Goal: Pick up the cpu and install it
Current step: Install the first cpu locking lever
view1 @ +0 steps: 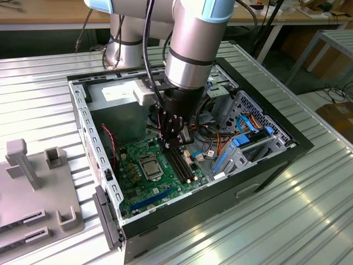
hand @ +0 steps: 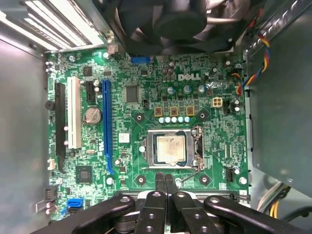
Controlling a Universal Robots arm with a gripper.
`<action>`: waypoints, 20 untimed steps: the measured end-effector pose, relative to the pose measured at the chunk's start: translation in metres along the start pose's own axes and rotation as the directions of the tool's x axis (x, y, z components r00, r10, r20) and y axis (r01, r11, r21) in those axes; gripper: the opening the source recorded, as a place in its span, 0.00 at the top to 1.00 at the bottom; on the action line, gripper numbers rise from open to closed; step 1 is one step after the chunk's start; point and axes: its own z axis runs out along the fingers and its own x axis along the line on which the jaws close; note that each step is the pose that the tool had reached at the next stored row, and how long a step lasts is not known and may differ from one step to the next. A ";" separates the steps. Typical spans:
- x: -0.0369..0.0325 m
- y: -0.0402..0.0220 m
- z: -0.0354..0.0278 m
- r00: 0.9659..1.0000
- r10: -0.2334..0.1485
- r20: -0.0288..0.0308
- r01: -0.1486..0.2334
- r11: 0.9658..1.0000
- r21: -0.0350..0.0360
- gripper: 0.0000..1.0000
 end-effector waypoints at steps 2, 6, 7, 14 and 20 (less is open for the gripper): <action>-0.0006 0.0001 -0.0005 1.000 0.000 0.000 0.000 1.000 0.000 0.87; -0.0055 0.0003 -0.0013 1.000 0.000 0.000 0.000 1.000 0.000 0.87; -0.0068 0.0004 -0.0015 1.000 0.000 0.000 0.000 1.000 0.000 0.87; -0.0171 -0.0002 0.0070 1.000 -0.001 0.000 0.001 1.000 0.001 0.87; -0.0225 -0.0013 0.0192 1.000 -0.002 -0.006 0.002 1.000 0.001 0.87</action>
